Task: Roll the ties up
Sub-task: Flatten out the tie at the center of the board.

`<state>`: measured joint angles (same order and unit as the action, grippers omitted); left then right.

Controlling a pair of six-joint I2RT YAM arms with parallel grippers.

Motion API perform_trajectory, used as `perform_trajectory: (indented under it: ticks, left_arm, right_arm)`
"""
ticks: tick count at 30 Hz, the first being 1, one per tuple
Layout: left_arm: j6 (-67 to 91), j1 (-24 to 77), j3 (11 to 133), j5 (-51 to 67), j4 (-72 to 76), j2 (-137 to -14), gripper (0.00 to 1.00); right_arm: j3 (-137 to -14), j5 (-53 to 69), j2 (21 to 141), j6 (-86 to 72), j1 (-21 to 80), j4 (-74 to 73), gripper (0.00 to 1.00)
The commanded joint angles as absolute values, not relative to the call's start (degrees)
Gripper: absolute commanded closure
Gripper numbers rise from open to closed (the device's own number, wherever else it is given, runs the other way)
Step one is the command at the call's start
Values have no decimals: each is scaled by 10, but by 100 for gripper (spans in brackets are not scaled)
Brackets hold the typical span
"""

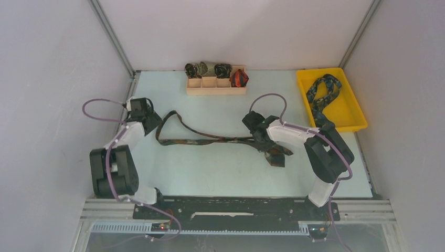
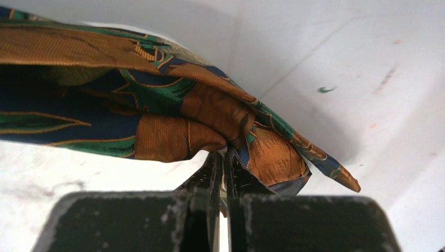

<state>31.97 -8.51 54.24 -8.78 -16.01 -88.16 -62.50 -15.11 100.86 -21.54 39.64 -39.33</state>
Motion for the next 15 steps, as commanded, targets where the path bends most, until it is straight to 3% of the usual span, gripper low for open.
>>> perform_trajectory:
  ticks: [1, 4, 6, 9, 15]
  left_arm:
    - [320, -66, 442, -133, -52, -733, 35]
    - [335, -63, 378, -162, 19, -678, 25]
    - [330, -63, 358, -153, 41, -664, 24]
    - [348, -63, 354, -142, 8, -646, 24]
    - [404, -63, 323, -152, -84, -532, 30]
  right_arm:
    - [-623, -252, 1014, -245, 359, -404, 100]
    - [-624, -248, 998, -254, 342, -400, 90]
    - [-630, -240, 979, -256, 343, -398, 73]
    - [-658, -206, 940, -256, 359, -401, 56]
    - [-738, -34, 907, -244, 397, -338, 49]
